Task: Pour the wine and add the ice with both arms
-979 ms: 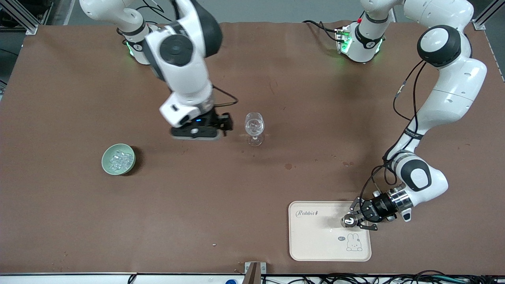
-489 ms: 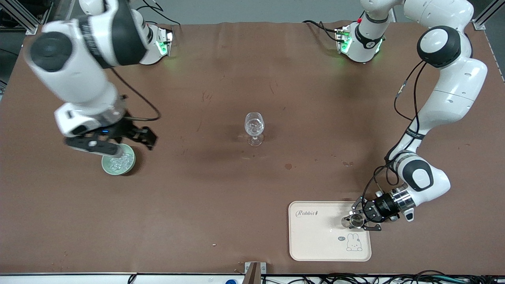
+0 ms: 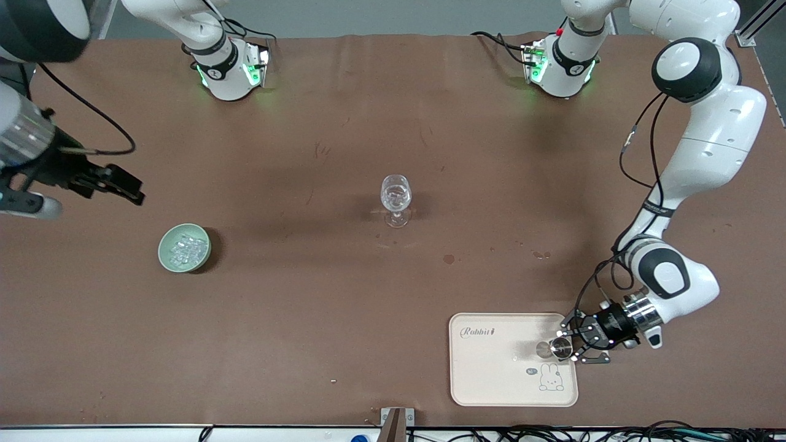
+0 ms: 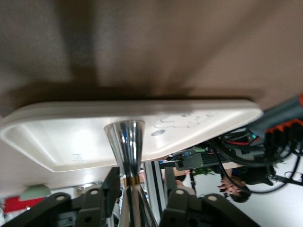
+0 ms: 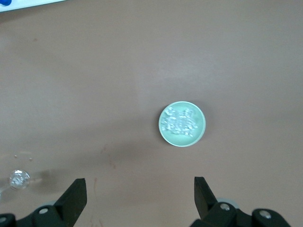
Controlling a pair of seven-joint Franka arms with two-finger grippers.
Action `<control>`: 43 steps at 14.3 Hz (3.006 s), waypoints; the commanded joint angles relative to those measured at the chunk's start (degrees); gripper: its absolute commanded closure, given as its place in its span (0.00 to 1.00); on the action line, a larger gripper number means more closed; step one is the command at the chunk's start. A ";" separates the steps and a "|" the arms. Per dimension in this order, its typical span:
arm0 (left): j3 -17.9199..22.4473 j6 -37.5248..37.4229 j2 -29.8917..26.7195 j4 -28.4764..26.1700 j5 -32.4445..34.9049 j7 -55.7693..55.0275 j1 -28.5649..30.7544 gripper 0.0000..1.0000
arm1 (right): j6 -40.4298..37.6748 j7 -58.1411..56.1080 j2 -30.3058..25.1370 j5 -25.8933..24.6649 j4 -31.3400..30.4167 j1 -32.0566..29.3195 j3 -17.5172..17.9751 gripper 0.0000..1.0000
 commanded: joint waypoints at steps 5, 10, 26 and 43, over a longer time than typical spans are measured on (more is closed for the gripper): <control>0.81 -9.44 -9.23 -3.65 14.95 -7.53 4.28 0.00 | -3.94 -7.61 -8.86 -1.41 -5.39 -8.06 5.15 0.00; 0.46 -21.99 -21.08 -3.39 32.51 -13.08 4.46 0.00 | -6.06 -8.60 -9.31 -1.41 -5.13 -10.35 4.70 0.00; -4.77 -50.40 -51.16 -3.56 52.50 15.26 -0.60 0.00 | -1.75 -8.60 -7.37 0.52 -6.36 -5.26 0.75 0.03; 30.78 -50.24 -78.50 -27.47 45.03 41.06 -29.03 0.00 | -1.66 -8.51 -5.35 0.61 -4.95 -5.17 0.92 0.02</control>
